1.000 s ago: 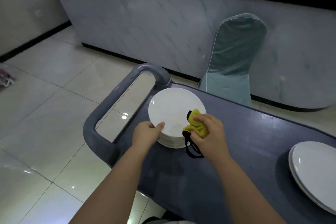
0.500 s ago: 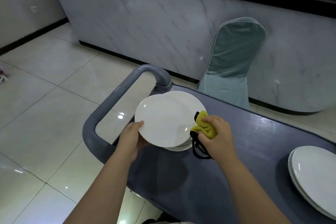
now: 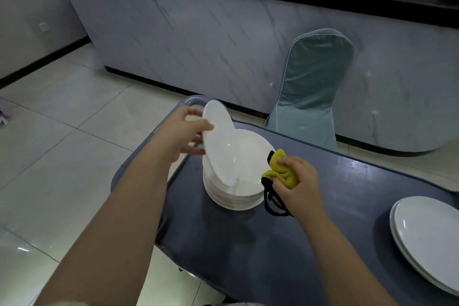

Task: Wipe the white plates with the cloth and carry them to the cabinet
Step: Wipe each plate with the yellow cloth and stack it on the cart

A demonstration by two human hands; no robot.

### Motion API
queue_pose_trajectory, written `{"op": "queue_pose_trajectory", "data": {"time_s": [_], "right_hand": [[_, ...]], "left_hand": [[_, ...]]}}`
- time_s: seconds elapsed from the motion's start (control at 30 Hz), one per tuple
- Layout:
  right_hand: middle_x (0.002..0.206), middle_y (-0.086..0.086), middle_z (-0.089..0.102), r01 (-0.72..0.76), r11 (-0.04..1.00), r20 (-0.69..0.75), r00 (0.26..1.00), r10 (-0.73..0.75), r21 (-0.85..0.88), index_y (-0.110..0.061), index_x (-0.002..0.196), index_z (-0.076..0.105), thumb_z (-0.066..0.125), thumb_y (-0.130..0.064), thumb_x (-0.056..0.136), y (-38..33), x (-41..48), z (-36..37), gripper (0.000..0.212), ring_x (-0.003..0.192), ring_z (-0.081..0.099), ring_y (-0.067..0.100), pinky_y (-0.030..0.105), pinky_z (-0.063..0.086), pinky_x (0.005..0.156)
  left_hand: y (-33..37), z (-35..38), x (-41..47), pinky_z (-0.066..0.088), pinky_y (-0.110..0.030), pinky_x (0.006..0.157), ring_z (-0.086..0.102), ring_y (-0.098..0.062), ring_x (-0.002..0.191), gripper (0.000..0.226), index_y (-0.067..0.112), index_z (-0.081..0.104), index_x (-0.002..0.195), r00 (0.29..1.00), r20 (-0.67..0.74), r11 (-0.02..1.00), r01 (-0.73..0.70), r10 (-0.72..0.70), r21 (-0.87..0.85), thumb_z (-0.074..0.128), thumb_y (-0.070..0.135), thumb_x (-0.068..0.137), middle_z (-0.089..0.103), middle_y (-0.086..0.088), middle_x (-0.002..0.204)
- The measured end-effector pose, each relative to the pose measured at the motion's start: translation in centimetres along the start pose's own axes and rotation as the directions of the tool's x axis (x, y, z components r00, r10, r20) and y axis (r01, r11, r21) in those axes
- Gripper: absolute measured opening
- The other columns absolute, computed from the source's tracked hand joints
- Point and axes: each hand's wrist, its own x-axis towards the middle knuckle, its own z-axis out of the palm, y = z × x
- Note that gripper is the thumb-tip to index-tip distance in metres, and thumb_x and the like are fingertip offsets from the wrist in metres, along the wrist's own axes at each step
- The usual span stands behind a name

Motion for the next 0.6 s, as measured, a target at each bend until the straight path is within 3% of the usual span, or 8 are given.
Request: {"op": "queue_pose_trajectory", "data": {"time_s": [0.07, 0.17, 0.23, 0.3, 0.37, 0.43, 0.53, 0.6], "right_hand": [[0.112, -0.011, 0.057, -0.009, 1.000, -0.002, 1.000, 0.009, 0.009, -0.033, 0.106, 0.063, 0.077, -0.008, 0.072, -0.1, -0.1, -0.3, 0.045, 0.109, 0.050, 0.019, 0.018, 0.036, 0.090], [0.111, -0.014, 0.057, -0.011, 1.000, -0.014, 1.000, 0.011, 0.006, -0.034, 0.106, 0.062, 0.077, -0.008, 0.073, -0.3, -0.2, -0.8, 0.045, 0.110, 0.049, 0.018, 0.010, 0.032, 0.090], [0.109, -0.025, 0.054, -0.035, 0.999, -0.059, 0.998, 0.036, 0.019, -0.040, 0.103, 0.060, 0.077, -0.008, 0.073, -0.6, -0.3, -1.4, 0.047, 0.109, 0.049, 0.013, 0.005, 0.030, 0.088], [0.107, -0.030, 0.055, -0.084, 0.993, -0.126, 0.988, 0.094, 0.085, -0.050, 0.097, 0.058, 0.077, -0.013, 0.074, -1.1, -0.2, -2.1, 0.048, 0.104, 0.052, 0.005, 0.011, 0.037, 0.087], [0.106, -0.028, 0.058, -0.085, 0.981, -0.179, 0.977, 0.117, 0.177, -0.052, 0.096, 0.060, 0.074, -0.025, 0.073, -1.9, 0.1, -2.8, 0.038, 0.102, 0.055, -0.001, 0.014, 0.044, 0.085], [0.111, -0.021, 0.059, -0.012, 0.980, -0.180, 0.983, 0.048, 0.197, -0.049, 0.102, 0.060, 0.070, -0.029, 0.071, -3.2, 0.7, -3.0, 0.037, 0.105, 0.056, 0.000, 0.011, 0.043, 0.088], [0.120, -0.003, 0.054, 0.096, 0.989, -0.002, 0.995, -0.096, 0.109, -0.033, 0.115, 0.060, 0.077, -0.022, 0.072, -5.7, 1.4, -1.5, 0.047, 0.113, 0.051, 0.011, 0.016, 0.038, 0.099], [0.125, 0.003, 0.053, 0.144, 0.989, 0.158, 0.978, -0.139, -0.019, -0.019, 0.120, 0.061, 0.080, -0.020, 0.073, -6.7, 0.9, 0.1, 0.052, 0.122, 0.045, 0.020, 0.033, 0.034, 0.108]], "left_hand": [[1.5, 0.7, 0.4, 0.057, -0.033, 0.053, 0.071, -0.028, 0.077, 0.030, 0.021, 0.057, 0.104, 0.999, 0.022, 0.995, -0.037, 0.035, 0.096, 0.071, 0.009, 0.080, 0.067, -0.012, 0.096], [1.6, 0.5, 0.6, 0.057, -0.034, 0.054, 0.069, -0.029, 0.078, 0.038, 0.022, 0.056, 0.113, 0.999, 0.036, 0.995, -0.040, 0.037, 0.091, 0.070, 0.007, 0.081, 0.066, -0.014, 0.100], [-0.1, -0.7, 0.2, 0.057, -0.034, 0.055, 0.068, -0.028, 0.078, 0.047, 0.021, 0.053, 0.125, 0.999, 0.041, 0.999, -0.010, 0.011, -0.033, 0.066, 0.003, 0.084, 0.064, -0.014, 0.106], [-3.1, -1.8, -0.7, 0.058, -0.038, 0.059, 0.068, -0.029, 0.086, 0.053, 0.022, 0.048, 0.135, 0.995, 0.084, 0.973, 0.067, -0.050, -0.220, 0.059, 0.000, 0.088, 0.061, -0.013, 0.117], [-6.6, -1.7, -2.1, 0.058, -0.047, 0.066, 0.067, -0.033, 0.098, 0.054, 0.022, 0.050, 0.134, 0.980, 0.181, 0.899, 0.153, -0.084, -0.412, 0.053, -0.006, 0.088, 0.059, -0.012, 0.126], [-9.7, -0.1, -3.5, 0.057, -0.053, 0.070, 0.066, -0.036, 0.102, 0.060, 0.024, 0.057, 0.127, 0.963, 0.253, 0.813, 0.219, -0.092, -0.539, 0.055, -0.011, 0.078, 0.059, -0.012, 0.128], [-11.9, 3.5, -5.2, 0.056, -0.054, 0.070, 0.065, -0.038, 0.102, 0.069, 0.026, 0.057, 0.126, 0.949, 0.301, 0.757, 0.263, -0.093, -0.598, 0.055, -0.014, 0.069, 0.059, -0.016, 0.127], [-11.9, 5.3, -5.9, 0.056, -0.057, 0.072, 0.065, -0.038, 0.104, 0.071, 0.026, 0.054, 0.129, 0.937, 0.347, 0.751, 0.250, -0.030, -0.611, 0.052, -0.017, 0.073, 0.060, -0.019, 0.126]]}}
